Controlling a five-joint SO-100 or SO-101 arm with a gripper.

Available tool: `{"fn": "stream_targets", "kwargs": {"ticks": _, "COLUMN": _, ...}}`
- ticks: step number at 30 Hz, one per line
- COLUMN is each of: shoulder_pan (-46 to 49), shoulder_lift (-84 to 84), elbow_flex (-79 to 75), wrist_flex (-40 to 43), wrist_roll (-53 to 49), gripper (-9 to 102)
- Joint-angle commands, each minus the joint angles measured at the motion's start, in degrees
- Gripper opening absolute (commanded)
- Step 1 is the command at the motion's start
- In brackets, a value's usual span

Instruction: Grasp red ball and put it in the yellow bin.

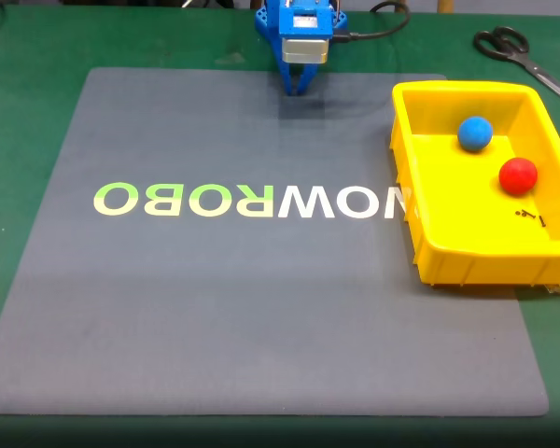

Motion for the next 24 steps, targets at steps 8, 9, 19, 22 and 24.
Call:
{"fn": "stream_targets", "kwargs": {"ticks": 8, "shoulder_pan": 0.09, "shoulder_lift": 0.7, "elbow_flex": 1.76, "wrist_flex": 0.7, "wrist_roll": -0.09, "gripper": 0}}
{"fn": "stream_targets", "kwargs": {"ticks": 9, "shoulder_pan": 0.09, "shoulder_lift": 0.7, "elbow_flex": 1.76, "wrist_flex": 0.7, "wrist_roll": -0.18, "gripper": 0}}
{"fn": "stream_targets", "kwargs": {"ticks": 19, "shoulder_pan": 0.18, "shoulder_lift": 0.79, "elbow_flex": 1.76, "wrist_flex": 0.7, "wrist_roll": -0.26, "gripper": 0}}
{"fn": "stream_targets", "kwargs": {"ticks": 22, "shoulder_pan": 0.18, "shoulder_lift": 0.79, "elbow_flex": 1.76, "wrist_flex": 0.7, "wrist_roll": -0.18, "gripper": 0}}
{"fn": "stream_targets", "kwargs": {"ticks": 24, "shoulder_pan": 0.18, "shoulder_lift": 0.79, "elbow_flex": 1.76, "wrist_flex": 0.7, "wrist_roll": -0.18, "gripper": 0}}
